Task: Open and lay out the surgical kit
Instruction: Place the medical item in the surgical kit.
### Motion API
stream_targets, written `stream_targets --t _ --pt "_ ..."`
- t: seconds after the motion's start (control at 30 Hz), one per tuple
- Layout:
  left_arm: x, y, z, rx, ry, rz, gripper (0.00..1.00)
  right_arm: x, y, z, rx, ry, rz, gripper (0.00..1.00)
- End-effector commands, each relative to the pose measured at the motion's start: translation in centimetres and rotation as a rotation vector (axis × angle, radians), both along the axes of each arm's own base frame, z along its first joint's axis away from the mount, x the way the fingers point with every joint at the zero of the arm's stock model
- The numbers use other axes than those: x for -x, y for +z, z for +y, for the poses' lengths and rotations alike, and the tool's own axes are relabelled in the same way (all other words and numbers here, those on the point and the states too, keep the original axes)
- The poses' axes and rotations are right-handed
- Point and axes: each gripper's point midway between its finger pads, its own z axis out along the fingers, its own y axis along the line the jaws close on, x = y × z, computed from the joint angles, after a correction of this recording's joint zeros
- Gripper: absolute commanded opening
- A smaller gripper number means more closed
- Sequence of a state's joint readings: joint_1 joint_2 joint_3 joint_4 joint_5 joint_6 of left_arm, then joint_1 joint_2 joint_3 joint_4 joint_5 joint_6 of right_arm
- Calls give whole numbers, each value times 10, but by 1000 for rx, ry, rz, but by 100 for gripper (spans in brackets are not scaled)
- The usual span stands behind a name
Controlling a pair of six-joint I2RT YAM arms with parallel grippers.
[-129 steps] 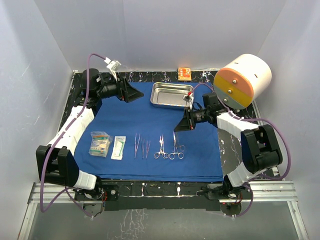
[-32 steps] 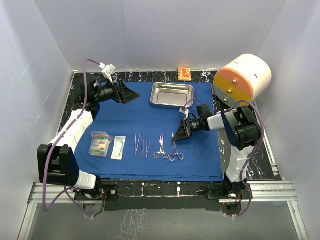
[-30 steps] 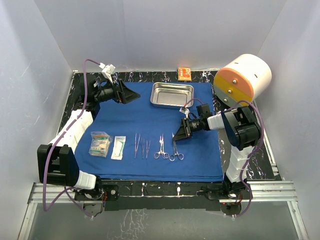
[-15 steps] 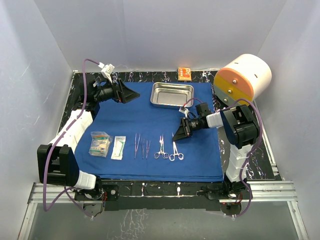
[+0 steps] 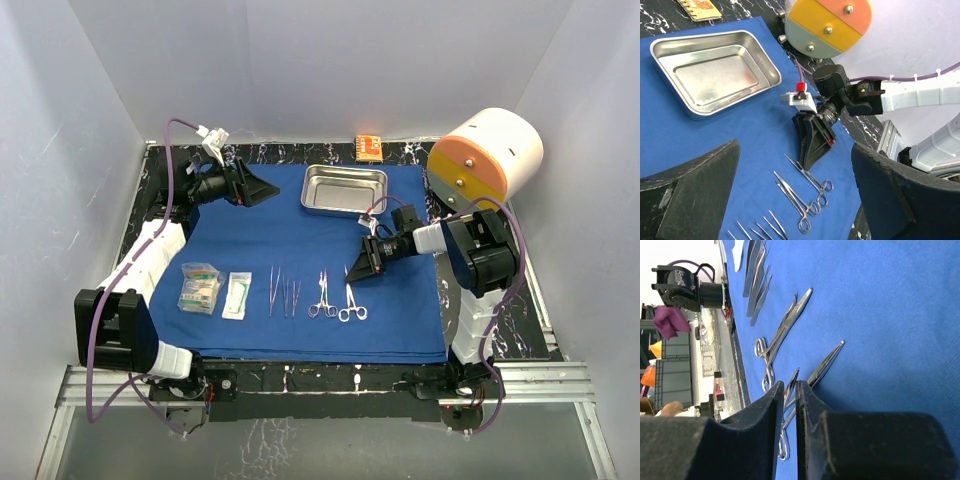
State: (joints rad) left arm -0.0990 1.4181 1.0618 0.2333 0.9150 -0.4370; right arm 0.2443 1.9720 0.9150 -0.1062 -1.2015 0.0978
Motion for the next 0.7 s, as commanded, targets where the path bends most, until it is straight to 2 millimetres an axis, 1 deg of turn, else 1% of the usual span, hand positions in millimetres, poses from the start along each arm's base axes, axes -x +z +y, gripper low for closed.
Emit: stream_targets --t 0.0,0.37,0.5,0.57,0.67 --pt "9 17 1 14 -19 -60 92 -14 3 -5 25 -11 -80 15" --pt "9 16 2 15 -17 -60 93 -20 9 -9 36 -10 -114 15" --pt "9 17 2 15 -15 -59 93 -25 14 -9 37 -11 -140 15" --pt "8 16 2 12 -13 -60 93 -30 21 -10 48 -12 -180 15" --pt "7 13 3 1 -6 -59 93 -42 42 -9 51 -17 -271 15"
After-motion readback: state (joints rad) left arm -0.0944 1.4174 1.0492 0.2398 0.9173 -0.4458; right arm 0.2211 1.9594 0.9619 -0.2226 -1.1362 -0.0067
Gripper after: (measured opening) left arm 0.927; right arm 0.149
